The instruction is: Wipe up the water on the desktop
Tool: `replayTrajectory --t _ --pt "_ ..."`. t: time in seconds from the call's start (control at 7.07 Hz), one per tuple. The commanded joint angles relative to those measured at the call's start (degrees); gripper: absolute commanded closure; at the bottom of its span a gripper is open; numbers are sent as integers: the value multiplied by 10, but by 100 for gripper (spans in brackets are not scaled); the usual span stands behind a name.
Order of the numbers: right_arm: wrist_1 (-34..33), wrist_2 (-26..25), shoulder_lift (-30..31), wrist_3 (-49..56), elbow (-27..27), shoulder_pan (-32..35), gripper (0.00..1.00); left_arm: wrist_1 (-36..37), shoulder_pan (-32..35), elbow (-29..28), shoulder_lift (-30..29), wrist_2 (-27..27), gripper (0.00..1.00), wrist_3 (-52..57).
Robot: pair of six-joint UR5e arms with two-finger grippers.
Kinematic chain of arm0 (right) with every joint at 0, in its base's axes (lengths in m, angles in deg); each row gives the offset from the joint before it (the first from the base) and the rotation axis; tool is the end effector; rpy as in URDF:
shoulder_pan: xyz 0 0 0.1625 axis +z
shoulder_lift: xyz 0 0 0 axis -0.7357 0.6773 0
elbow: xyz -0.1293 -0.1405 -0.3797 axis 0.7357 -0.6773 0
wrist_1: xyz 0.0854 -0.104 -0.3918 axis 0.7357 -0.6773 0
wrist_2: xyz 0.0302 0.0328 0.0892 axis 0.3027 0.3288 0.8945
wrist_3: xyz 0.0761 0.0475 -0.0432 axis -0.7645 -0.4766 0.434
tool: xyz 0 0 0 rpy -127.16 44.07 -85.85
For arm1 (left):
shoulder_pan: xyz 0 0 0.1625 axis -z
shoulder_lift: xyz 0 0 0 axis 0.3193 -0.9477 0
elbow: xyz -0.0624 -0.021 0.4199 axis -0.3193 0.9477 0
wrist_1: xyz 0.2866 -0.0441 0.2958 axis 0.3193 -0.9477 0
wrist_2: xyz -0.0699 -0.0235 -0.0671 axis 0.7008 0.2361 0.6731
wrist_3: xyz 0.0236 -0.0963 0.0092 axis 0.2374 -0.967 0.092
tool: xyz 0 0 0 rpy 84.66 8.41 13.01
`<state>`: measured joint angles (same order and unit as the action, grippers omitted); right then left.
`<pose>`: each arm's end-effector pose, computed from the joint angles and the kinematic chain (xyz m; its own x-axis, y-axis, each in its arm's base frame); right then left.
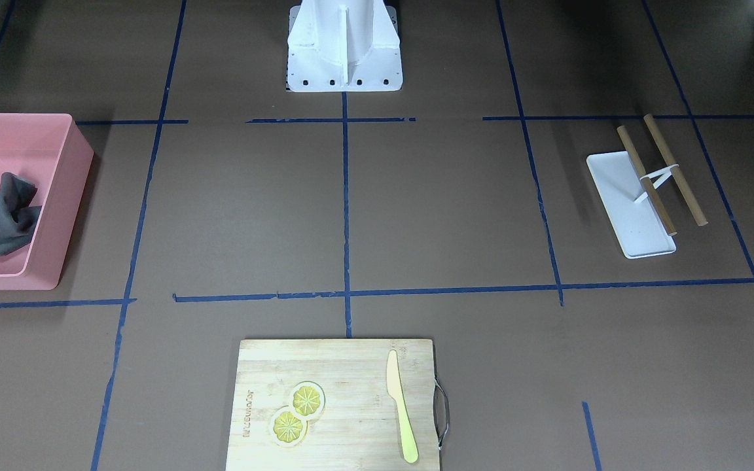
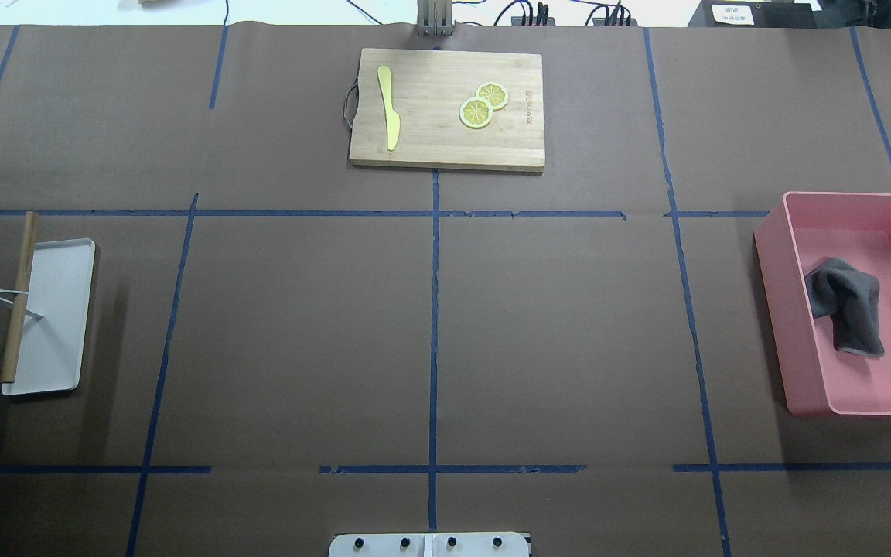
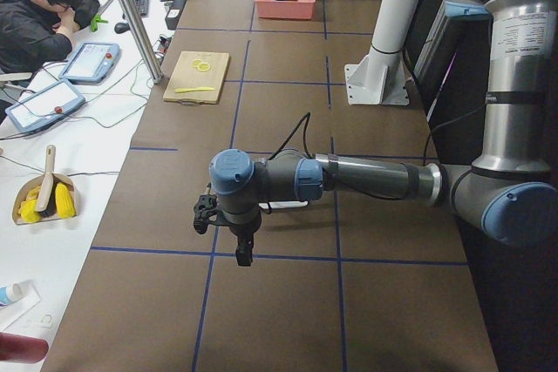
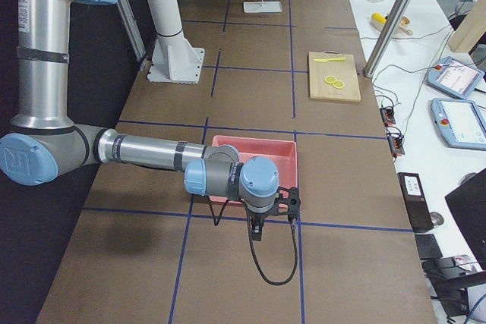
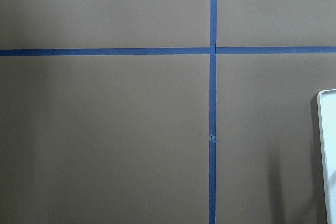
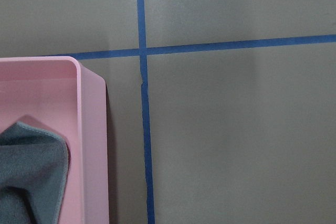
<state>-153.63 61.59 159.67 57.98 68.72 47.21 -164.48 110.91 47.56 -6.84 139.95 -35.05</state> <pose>0.0947 -0.4365 0.6790 0.6702 0.0574 0.7400 -0.0724 0.9973 -0.0118 -0.0843 -0.4672 0.6290 0.7325 -0.0006 -0.6808 -0.0109 0.9999 -0.0127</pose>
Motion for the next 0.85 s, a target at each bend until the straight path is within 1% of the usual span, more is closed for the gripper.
replayTrajectory --t 0.0,0.42,0.71 --pt "0 1 -2 -1 -1 2 0 -1 0 -6 1 0 0 2" --pt "0 1 -2 -1 -1 2 0 -25 -1 -37 -1 0 0 2" --pt "0 1 -2 -1 -1 2 0 -25 -1 -45 -1 1 0 2"
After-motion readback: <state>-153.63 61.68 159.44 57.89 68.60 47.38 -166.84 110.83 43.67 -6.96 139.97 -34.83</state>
